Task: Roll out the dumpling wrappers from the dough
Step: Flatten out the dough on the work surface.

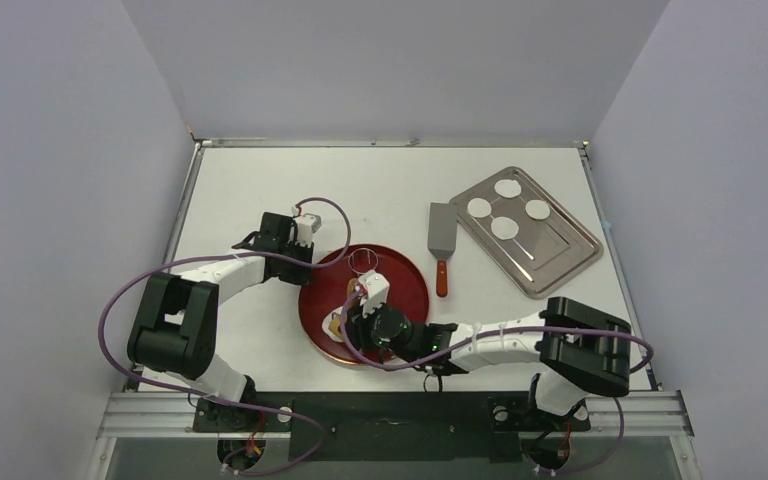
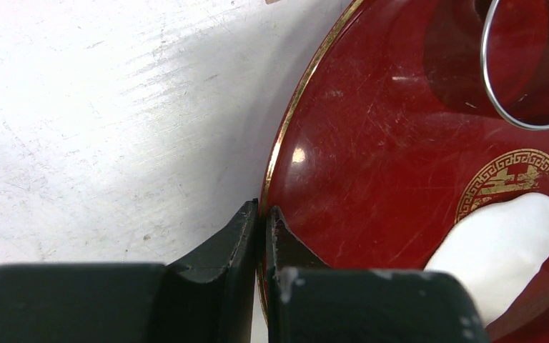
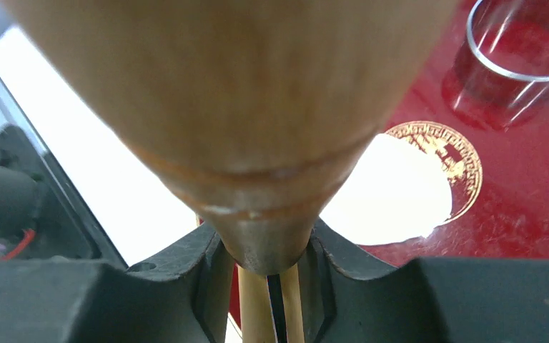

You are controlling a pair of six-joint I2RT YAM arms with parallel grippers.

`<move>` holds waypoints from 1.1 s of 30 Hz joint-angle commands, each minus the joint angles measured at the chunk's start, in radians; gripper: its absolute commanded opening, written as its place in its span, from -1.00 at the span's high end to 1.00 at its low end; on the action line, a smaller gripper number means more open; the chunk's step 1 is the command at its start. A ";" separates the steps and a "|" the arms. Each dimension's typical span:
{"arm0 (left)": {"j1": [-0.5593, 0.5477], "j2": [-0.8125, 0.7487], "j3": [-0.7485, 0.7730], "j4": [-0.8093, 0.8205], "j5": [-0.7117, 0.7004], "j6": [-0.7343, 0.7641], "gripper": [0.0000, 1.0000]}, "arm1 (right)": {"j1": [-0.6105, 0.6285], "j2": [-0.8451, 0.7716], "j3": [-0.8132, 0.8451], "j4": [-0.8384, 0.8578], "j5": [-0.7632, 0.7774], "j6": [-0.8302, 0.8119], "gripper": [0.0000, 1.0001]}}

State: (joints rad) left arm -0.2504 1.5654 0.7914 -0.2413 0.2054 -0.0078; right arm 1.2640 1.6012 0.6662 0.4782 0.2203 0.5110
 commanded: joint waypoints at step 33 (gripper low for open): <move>0.008 -0.017 0.011 0.051 -0.024 -0.008 1.00 | -0.076 0.225 -0.069 -0.053 0.313 0.238 1.00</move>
State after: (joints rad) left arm -0.2493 1.5654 0.7910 -0.2398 0.2058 -0.0154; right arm 1.2156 1.7935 0.6971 0.6411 0.4828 0.6895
